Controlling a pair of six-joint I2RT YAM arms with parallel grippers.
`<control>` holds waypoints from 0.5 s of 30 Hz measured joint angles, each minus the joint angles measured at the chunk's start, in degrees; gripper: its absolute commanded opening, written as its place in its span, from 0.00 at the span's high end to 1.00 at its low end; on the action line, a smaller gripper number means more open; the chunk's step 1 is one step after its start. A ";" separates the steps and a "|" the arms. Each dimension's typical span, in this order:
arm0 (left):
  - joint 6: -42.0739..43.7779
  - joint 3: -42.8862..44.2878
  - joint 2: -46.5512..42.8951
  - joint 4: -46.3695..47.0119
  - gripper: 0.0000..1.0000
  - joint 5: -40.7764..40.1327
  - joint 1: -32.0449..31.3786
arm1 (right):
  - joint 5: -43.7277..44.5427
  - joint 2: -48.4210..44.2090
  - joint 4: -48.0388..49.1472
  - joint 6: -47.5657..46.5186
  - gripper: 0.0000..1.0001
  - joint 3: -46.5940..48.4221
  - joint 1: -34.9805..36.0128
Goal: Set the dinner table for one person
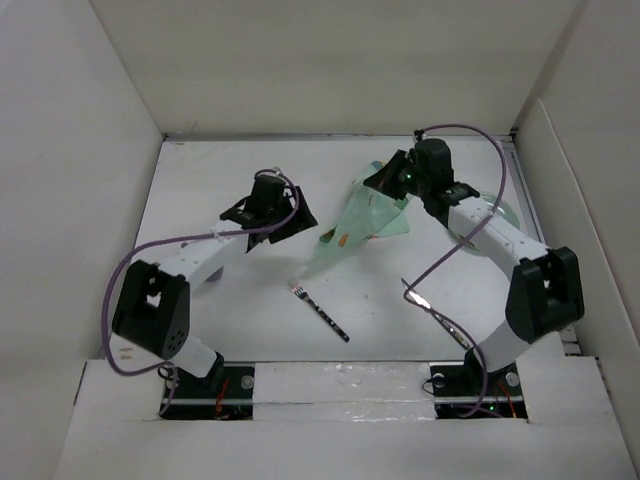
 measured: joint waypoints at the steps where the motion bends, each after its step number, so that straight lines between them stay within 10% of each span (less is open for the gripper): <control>1: 0.17 1.09 2.19 -0.13 0.31 -0.31 -0.44 | -0.35 2.23 -0.59 0.11 1.00 1.99 -0.35; 15: 1.42 -4.90 -4.24 4.87 0.25 -2.71 -1.75 | -1.88 7.02 -0.31 1.53 1.00 12.09 -1.22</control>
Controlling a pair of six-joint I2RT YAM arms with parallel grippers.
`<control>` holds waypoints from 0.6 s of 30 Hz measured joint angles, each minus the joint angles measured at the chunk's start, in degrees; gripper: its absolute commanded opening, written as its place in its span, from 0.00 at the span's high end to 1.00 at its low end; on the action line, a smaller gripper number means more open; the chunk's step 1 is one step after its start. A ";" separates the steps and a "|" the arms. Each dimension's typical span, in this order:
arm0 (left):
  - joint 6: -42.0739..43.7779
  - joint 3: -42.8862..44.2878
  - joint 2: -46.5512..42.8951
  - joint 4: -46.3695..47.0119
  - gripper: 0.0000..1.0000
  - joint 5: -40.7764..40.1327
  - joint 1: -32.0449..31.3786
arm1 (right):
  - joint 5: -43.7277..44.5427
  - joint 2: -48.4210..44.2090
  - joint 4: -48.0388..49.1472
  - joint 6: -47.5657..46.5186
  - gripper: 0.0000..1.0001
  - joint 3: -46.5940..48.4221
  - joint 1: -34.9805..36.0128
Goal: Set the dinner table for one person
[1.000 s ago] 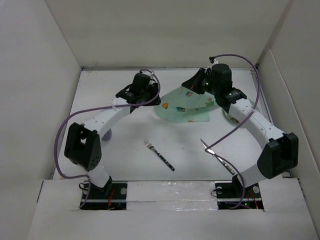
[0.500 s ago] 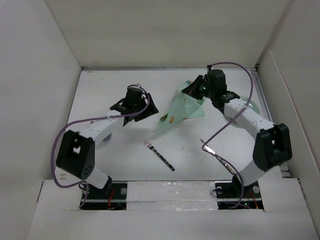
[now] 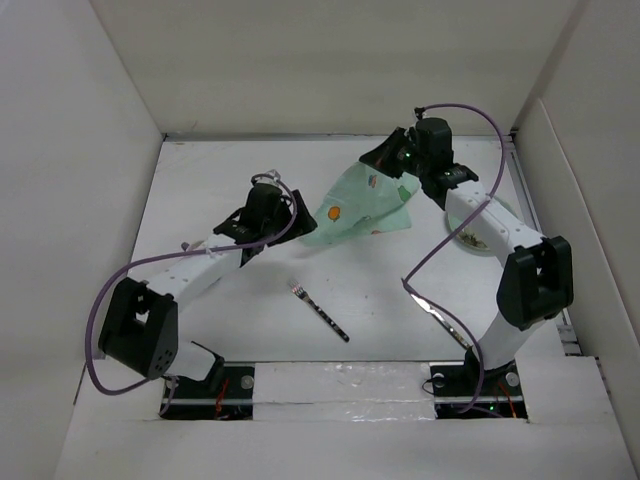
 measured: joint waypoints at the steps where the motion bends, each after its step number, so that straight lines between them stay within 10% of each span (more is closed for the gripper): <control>1: 0.55 -0.17 -0.22 0.17 0.25 0.17 0.00 | -0.11 0.00 0.00 0.17 1.00 -0.02 -0.13; 15: 10.08 8.59 16.48 3.39 0.20 0.22 -0.02 | -2.34 -0.81 0.02 1.42 1.00 -0.22 -0.61; 18: 11.02 11.37 19.06 4.44 0.39 -0.42 -0.11 | -2.89 -2.23 -0.07 1.40 1.00 -0.33 -1.01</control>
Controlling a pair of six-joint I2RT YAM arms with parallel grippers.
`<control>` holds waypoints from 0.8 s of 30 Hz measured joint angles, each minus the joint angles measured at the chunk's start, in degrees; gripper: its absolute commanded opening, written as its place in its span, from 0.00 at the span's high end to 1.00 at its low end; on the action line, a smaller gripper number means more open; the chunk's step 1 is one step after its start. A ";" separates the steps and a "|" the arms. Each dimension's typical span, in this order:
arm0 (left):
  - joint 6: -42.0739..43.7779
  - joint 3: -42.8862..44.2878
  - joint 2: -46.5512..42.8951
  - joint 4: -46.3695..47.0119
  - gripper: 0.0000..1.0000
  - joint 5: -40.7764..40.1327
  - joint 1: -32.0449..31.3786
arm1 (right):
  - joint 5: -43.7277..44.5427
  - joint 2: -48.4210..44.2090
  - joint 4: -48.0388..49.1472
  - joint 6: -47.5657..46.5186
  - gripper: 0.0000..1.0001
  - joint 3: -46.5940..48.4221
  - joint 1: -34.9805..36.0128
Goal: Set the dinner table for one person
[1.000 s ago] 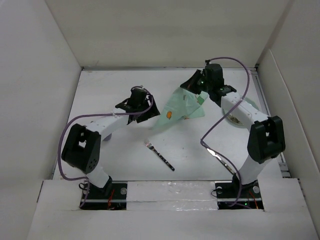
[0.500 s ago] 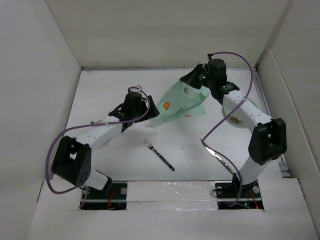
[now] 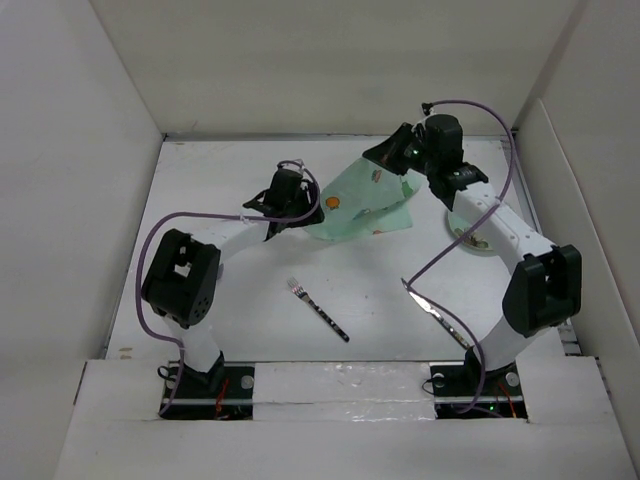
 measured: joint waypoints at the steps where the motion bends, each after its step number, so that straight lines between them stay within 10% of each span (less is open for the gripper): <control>1: 0.33 0.42 0.31 0.35 0.63 0.02 0.02 | -0.13 -0.52 0.02 0.00 1.00 0.00 -0.15; 4: 0.96 1.70 0.42 0.83 1.00 0.63 -0.02 | -0.46 -2.19 -0.04 -0.04 1.00 0.00 -0.83; 24: 8.15 35.32 -19.39 -15.52 1.00 -5.92 0.72 | 11.69 -26.64 -16.61 -11.43 1.00 10.95 3.26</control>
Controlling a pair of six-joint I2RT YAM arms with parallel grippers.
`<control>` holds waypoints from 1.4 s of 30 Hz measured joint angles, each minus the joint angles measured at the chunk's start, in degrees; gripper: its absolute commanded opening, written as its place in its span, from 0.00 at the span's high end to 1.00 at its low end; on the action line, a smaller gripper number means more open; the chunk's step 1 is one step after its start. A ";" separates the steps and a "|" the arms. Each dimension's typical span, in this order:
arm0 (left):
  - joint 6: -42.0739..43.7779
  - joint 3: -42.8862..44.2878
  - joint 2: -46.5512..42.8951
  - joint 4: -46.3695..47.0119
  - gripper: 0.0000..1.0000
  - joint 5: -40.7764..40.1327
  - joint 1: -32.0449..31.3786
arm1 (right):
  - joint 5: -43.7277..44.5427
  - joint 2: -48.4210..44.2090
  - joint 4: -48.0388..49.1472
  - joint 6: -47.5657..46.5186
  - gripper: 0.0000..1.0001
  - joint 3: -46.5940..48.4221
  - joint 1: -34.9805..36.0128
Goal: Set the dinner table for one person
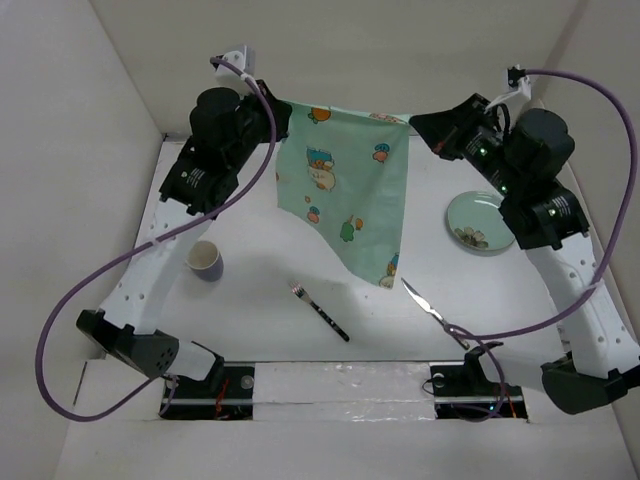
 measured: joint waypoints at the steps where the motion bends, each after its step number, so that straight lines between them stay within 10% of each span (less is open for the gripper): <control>1: 0.02 0.39 0.42 -0.44 1.00 -0.31 0.13 | 0.72 0.79 0.09 -0.48 1.00 0.79 0.00; 11: 0.20 6.14 19.91 -6.47 0.98 -3.21 8.13 | 5.20 30.14 1.49 -2.89 0.91 9.97 -2.25; 15: 0.74 25.53 38.95 -12.76 0.30 -5.16 12.20 | 1.90 44.30 -1.29 -2.91 0.38 19.91 -3.56; 18: 0.46 28.22 45.51 -13.94 0.21 -5.70 14.53 | -0.55 46.03 -2.71 -3.80 0.34 19.80 -4.92; 20: 0.42 24.09 45.24 -15.32 0.22 -5.88 15.78 | -1.51 43.19 -2.36 -4.11 0.45 15.89 -5.90; 22: 0.50 19.56 43.82 -15.69 0.43 -6.23 16.61 | -2.82 36.59 0.55 -4.79 0.90 6.12 -6.54; 23: 0.48 17.31 42.77 -15.82 0.58 -6.27 16.72 | -3.61 32.48 1.16 -4.46 1.00 0.52 -6.71; 24: 0.57 14.25 41.09 -15.39 0.96 -6.08 16.72 | -4.28 28.52 1.03 -4.31 1.00 -4.31 -6.88; 25: 0.48 10.56 38.69 -14.84 1.00 -5.64 16.57 | -5.07 25.07 1.84 -4.13 1.00 -8.79 -6.93; 29: 0.15 -6.19 25.57 -13.38 1.00 -4.22 14.99 | -7.15 15.32 2.69 -4.04 1.00 -22.03 -6.45; 33: -3.80 -19.04 14.32 -11.69 0.67 -3.02 13.11 | -8.04 10.21 2.32 -4.04 1.00 -30.01 -4.98; 42: -9.64 -22.12 21.05 -11.19 0.53 -7.89 13.29 | -8.79 4.07 1.57 -4.37 1.00 -34.51 -2.84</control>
